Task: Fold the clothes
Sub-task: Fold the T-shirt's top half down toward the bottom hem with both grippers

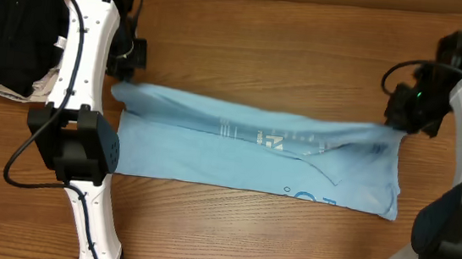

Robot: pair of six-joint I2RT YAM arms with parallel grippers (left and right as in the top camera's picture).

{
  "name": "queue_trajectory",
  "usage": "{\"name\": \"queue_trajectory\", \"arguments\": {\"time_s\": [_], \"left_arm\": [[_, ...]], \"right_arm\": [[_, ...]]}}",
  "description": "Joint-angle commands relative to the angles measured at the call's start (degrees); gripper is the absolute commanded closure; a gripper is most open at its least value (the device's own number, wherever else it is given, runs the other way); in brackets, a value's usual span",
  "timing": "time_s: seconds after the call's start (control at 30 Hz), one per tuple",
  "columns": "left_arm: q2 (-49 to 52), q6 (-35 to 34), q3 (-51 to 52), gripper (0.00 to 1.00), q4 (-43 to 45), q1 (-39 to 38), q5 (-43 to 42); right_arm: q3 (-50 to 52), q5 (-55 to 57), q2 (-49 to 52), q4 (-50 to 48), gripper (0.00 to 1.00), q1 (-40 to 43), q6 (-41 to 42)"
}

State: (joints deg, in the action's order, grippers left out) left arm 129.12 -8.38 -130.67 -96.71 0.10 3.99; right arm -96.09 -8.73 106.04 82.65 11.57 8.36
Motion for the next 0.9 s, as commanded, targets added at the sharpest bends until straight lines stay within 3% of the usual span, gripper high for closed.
{"name": "queue_trajectory", "arguments": {"time_s": [0.0,0.43,0.47,0.53,0.6,0.63,0.8,0.87], "left_arm": [[-1.9,1.2,4.7,0.96,0.1,0.3,-0.4],[-1.8,1.2,27.8,0.96,12.5,-0.1,-0.9],[-1.8,1.0,28.8,0.96,13.7,-0.1,-0.9],[-1.8,1.0,30.2,0.95,16.0,-0.1,-0.9],[-1.8,1.0,31.0,0.86,17.7,-0.1,-0.9],[-1.8,1.0,31.2,0.81,18.4,-0.1,-0.9],[-1.8,1.1,31.2,0.55,20.6,-0.1,-0.9],[-1.8,1.1,31.2,0.50,22.0,0.0,-0.9]], "right_arm": [[4.4,0.1,-1.2,-1.1,0.96,0.0,0.2],[23.9,0.0,-1.2,-12.2,0.96,4.3,2.4],[24.5,0.0,-1.1,-12.7,0.93,4.7,2.8],[25.0,0.0,-1.1,-13.1,0.78,5.0,3.7],[25.0,0.0,-1.1,-13.0,0.51,5.0,3.7],[25.0,0.0,-1.1,-13.0,0.45,5.0,3.7],[25.0,0.0,-1.1,-12.5,0.43,5.1,3.8],[24.7,0.0,-1.1,-12.5,0.43,5.1,5.1]]}}
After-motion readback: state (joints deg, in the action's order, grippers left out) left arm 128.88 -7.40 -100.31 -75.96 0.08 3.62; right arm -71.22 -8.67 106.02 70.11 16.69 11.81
